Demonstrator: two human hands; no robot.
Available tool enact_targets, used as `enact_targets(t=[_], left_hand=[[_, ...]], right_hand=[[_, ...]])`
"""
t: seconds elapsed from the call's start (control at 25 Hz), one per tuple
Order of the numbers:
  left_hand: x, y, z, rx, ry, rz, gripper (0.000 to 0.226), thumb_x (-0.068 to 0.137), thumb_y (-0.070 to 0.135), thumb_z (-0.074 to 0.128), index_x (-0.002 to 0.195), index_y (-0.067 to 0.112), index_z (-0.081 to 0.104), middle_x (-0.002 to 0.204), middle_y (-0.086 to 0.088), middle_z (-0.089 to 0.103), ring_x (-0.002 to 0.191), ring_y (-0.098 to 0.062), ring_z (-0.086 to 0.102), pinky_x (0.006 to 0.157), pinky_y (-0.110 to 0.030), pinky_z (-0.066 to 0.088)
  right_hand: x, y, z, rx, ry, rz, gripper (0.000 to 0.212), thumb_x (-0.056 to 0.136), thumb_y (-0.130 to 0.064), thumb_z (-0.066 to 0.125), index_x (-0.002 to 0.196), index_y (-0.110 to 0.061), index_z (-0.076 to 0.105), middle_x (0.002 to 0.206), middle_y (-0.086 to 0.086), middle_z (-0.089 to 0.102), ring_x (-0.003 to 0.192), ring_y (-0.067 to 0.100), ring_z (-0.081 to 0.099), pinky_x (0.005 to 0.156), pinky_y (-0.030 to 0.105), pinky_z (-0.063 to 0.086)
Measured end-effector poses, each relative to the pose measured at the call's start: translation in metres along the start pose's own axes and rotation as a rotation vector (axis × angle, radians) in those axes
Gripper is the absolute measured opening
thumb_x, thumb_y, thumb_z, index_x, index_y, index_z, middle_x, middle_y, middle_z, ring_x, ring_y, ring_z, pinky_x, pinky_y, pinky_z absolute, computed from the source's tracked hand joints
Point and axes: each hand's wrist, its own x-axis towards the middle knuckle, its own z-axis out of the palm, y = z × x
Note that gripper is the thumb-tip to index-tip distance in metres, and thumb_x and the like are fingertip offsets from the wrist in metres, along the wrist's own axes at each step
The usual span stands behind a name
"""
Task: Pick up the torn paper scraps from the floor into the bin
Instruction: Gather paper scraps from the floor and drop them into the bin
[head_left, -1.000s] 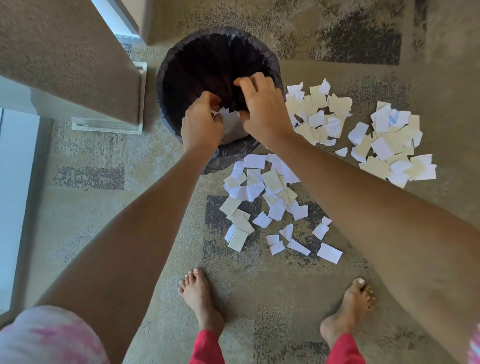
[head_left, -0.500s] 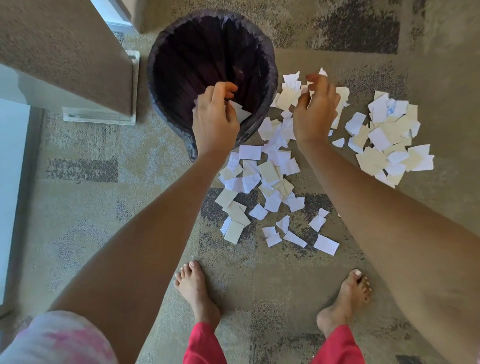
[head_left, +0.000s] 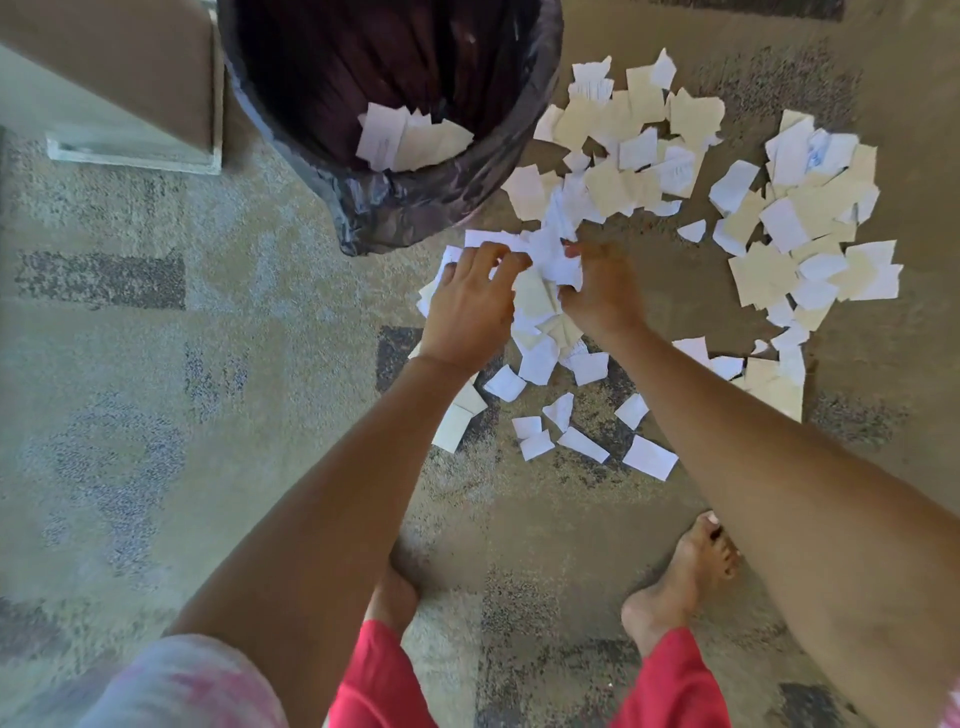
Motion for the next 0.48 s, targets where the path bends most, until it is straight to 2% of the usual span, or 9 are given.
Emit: enact_targets(t=[0.08, 0.2, 0.32, 0.48], left_hand=[[-0.007, -0.013, 0.021, -0.002, -0.122, -0.159, 0.046, 0.083, 0.017, 0.071, 0.125, 0.012, 0.053, 0.125, -0.014, 0.055, 0.112, -0.036, 0.053, 0.088, -0.047, 0.047], [-0.01, -0.031, 0.05, -0.018, -0.232, -0.412, 0.061, 0.084, 0.031, 0.073, 0.133, 0.012, 0.043, 0.135, -0.014, 0.046, 0.123, -0.035, 0.045, 0.098, -0.046, 0.041], [-0.006, -0.044, 0.075, -0.036, -0.281, -0.54, 0.073, 0.082, 0.036, 0.074, 0.139, 0.011, 0.036, 0.142, -0.015, 0.038, 0.129, -0.034, 0.039, 0.103, -0.046, 0.038], [0.002, -0.052, 0.101, -0.028, -0.356, -0.693, 0.101, 0.073, 0.043, 0.081, 0.148, 0.01, 0.021, 0.155, -0.019, 0.02, 0.143, -0.037, 0.021, 0.112, -0.05, 0.03]], right_hand=[[0.004, 0.018, 0.02, -0.01, -0.044, 0.029, 0.045, 0.083, -0.017, 0.067, 0.125, -0.015, 0.051, 0.131, 0.015, 0.049, 0.122, 0.033, 0.047, 0.095, 0.041, 0.047], [0.012, 0.036, 0.046, 0.023, -0.077, 0.091, 0.049, 0.079, -0.022, 0.071, 0.122, -0.018, 0.048, 0.128, 0.015, 0.048, 0.117, 0.034, 0.05, 0.091, 0.047, 0.05], [0.022, 0.048, 0.065, 0.017, -0.108, 0.13, 0.059, 0.073, -0.031, 0.075, 0.123, -0.022, 0.044, 0.127, 0.013, 0.049, 0.113, 0.034, 0.053, 0.087, 0.05, 0.053], [0.044, 0.056, 0.078, -0.048, -0.101, 0.186, 0.08, 0.072, -0.042, 0.077, 0.136, -0.018, 0.035, 0.139, 0.014, 0.041, 0.126, 0.035, 0.041, 0.096, 0.045, 0.045]])
